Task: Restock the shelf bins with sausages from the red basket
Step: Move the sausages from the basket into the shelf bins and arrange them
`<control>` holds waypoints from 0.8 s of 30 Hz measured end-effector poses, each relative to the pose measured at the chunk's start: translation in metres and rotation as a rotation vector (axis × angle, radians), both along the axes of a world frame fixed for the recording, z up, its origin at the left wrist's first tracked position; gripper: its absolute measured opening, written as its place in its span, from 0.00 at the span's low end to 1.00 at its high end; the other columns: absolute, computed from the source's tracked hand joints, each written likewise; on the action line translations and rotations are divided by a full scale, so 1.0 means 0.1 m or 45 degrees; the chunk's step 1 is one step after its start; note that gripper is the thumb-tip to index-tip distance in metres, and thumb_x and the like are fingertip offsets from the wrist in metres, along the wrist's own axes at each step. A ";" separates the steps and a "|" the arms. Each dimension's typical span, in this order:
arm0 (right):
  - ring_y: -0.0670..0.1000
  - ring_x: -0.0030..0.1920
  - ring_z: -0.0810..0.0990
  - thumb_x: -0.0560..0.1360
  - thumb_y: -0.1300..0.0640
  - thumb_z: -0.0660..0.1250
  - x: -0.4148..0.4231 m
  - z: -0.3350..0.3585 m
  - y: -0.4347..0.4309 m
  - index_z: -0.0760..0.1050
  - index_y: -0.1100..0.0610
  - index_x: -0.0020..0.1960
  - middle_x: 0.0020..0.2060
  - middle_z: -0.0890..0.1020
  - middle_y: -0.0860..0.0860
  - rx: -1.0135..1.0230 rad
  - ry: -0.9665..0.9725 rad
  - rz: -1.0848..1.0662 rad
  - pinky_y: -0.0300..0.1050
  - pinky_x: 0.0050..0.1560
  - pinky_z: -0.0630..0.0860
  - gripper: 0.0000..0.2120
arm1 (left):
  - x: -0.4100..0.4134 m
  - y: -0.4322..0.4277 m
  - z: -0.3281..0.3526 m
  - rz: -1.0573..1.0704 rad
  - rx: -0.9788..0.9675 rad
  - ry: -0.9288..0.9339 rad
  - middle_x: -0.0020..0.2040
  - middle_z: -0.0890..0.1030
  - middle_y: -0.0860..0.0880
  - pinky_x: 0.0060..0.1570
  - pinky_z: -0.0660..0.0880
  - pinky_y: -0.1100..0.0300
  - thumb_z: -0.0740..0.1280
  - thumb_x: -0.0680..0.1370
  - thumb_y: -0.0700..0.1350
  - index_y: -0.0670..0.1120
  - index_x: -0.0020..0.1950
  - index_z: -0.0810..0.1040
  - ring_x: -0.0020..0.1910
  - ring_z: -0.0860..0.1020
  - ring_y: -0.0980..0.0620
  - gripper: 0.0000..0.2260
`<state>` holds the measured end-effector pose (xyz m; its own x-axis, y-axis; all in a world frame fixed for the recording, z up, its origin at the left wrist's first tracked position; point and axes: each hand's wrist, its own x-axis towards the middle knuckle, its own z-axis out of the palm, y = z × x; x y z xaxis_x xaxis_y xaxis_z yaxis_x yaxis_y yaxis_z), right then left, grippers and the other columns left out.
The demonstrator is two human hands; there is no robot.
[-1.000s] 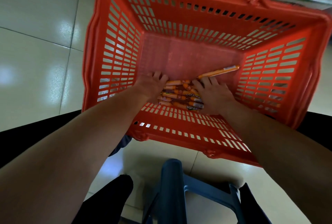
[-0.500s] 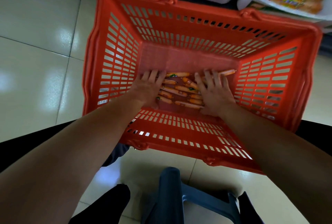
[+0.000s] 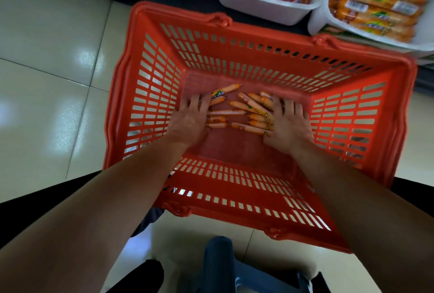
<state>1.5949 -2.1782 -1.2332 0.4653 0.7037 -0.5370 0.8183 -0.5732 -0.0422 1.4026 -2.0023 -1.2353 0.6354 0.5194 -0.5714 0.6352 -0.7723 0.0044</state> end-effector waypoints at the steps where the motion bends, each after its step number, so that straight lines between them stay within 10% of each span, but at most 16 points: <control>1: 0.62 0.68 0.64 0.61 0.41 0.76 0.01 -0.01 0.03 0.49 0.56 0.79 0.71 0.61 0.58 0.039 -0.009 -0.034 0.62 0.67 0.67 0.56 | 0.01 0.00 -0.02 0.053 0.000 -0.023 0.74 0.60 0.44 0.60 0.75 0.41 0.73 0.74 0.56 0.50 0.79 0.48 0.70 0.66 0.38 0.44; 8: 0.61 0.67 0.65 0.61 0.39 0.77 0.14 -0.03 0.24 0.52 0.55 0.77 0.67 0.63 0.57 -0.045 0.022 -0.022 0.61 0.64 0.69 0.55 | 0.19 0.07 -0.02 0.111 -0.046 0.011 0.73 0.61 0.43 0.65 0.71 0.43 0.78 0.67 0.60 0.50 0.80 0.47 0.71 0.64 0.38 0.53; 24: 0.63 0.59 0.78 0.67 0.50 0.77 -0.20 -0.11 0.31 0.66 0.60 0.66 0.60 0.75 0.60 0.050 0.211 -0.219 0.55 0.55 0.75 0.34 | 0.27 -0.10 -0.03 0.452 -0.304 -0.130 0.55 0.80 0.41 0.54 0.74 0.48 0.74 0.72 0.49 0.45 0.62 0.63 0.55 0.80 0.39 0.27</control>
<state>1.5748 -2.1475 -1.2440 0.4880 0.6435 -0.5897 0.6887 -0.6989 -0.1928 1.4299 -2.0122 -1.2383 0.5007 0.5767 -0.6455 0.8482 -0.4756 0.2330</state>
